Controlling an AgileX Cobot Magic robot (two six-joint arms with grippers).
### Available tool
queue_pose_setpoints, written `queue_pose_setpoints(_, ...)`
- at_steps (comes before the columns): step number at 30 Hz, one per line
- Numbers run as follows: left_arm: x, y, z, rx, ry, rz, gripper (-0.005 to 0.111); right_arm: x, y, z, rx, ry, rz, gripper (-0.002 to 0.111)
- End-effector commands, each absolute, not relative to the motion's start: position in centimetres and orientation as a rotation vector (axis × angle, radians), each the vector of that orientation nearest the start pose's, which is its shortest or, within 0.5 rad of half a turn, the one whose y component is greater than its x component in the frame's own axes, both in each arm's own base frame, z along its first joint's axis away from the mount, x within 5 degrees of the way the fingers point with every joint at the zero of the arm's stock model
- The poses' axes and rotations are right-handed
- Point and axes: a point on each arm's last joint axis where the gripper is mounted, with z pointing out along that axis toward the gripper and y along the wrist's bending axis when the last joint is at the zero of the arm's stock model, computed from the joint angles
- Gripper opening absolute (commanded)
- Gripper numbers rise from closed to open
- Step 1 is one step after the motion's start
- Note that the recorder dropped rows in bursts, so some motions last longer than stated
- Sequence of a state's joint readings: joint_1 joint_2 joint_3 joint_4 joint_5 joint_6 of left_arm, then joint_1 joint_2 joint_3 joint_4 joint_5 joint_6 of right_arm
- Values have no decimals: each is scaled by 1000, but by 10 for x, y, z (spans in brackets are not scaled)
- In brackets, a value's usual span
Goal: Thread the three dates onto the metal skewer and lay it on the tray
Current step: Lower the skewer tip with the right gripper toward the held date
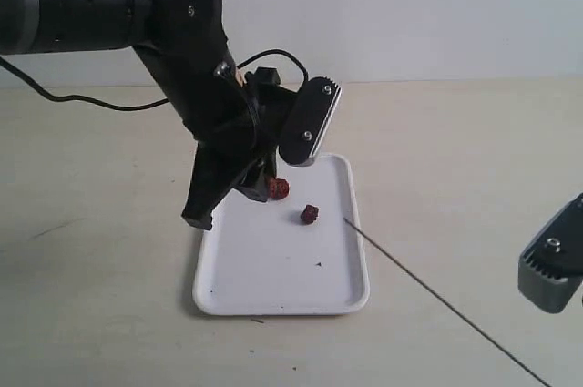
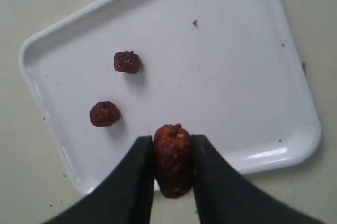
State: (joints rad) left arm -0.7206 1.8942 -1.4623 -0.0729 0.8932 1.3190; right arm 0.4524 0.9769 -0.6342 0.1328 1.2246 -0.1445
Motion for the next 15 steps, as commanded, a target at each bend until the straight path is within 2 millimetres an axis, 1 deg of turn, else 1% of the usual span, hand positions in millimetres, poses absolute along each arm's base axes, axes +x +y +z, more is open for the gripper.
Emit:
queue_pose_setpoints(1,289,-265,237,-2914,-1850,24,26,119,72,237,-1006,2956,211,0)
queue_pose_setpoints(3,285,-268,237,-2957,-1803,114,26,122,73,235,-1036,2967,209,0)
queue_pose_setpoints(6,283,-271,237,-3010,-1737,172,26,125,74,232,-1038,2980,207,0)
queue_pose_setpoints(11,281,-274,238,-3036,-1714,225,26,134,78,228,-1012,2940,206,0)
queue_pose_setpoints(15,280,-275,238,-3082,-1652,242,26,138,80,227,-994,2903,208,0)
